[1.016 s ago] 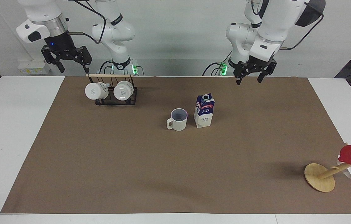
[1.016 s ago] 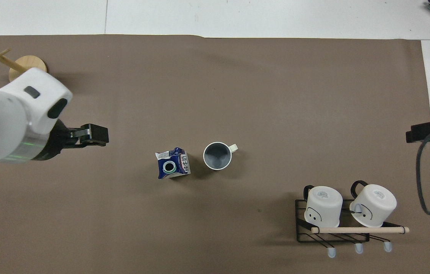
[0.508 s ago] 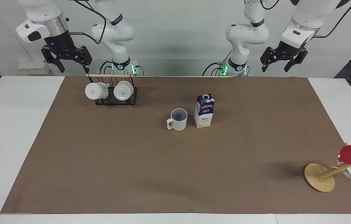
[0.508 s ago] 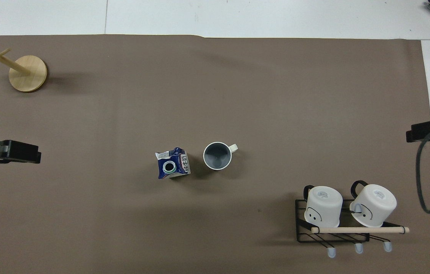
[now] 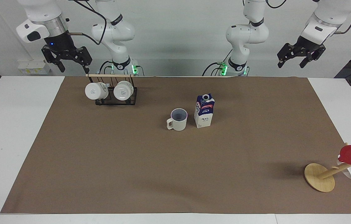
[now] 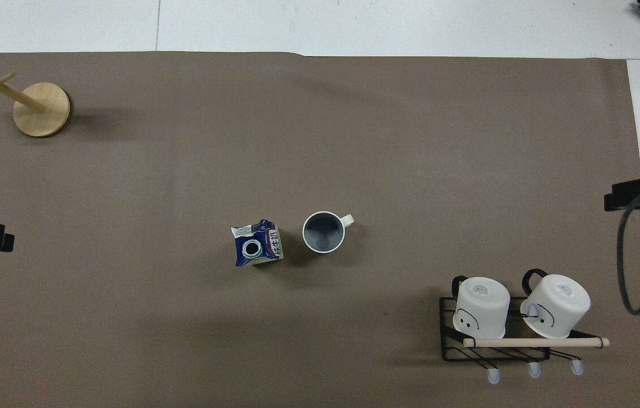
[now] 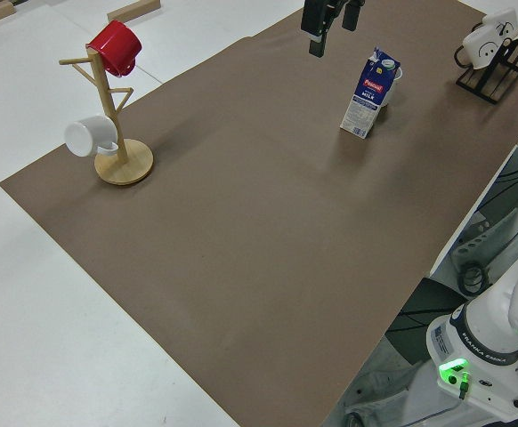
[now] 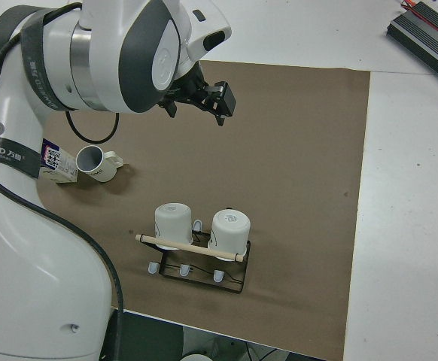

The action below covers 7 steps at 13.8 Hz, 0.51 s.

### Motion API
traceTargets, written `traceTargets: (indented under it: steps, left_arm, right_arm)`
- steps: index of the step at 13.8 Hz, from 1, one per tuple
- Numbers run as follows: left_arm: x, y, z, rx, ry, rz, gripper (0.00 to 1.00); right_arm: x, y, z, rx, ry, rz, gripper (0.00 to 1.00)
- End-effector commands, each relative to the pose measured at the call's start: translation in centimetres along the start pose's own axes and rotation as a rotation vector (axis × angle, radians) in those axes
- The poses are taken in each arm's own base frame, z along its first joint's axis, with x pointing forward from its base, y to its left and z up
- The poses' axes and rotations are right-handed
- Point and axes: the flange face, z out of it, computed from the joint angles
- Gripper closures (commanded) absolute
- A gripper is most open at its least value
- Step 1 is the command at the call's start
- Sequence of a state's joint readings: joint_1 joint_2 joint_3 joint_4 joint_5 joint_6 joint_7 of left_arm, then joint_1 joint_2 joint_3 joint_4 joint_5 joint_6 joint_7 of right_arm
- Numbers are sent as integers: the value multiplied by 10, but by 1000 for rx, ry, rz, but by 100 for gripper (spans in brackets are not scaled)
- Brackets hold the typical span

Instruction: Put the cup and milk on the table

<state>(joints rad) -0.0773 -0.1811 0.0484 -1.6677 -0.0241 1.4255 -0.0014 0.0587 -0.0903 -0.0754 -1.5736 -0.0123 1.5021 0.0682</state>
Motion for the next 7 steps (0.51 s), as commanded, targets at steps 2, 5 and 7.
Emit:
traceTargets:
  steps: [2, 5, 7]
  left_arm:
    - [-4, -3, -7, 13, 4, 5, 0]
    - [-4, -3, -7, 15, 6, 9, 0]
    - [-3, -3, -7, 19, 12, 28, 0]
  right_arm:
    - [-1, 1, -1, 18, -3, 14, 0]
    - [-1, 1, 0, 18, -5, 14, 0]
    - [-1, 1, -1, 18, -3, 14, 0]
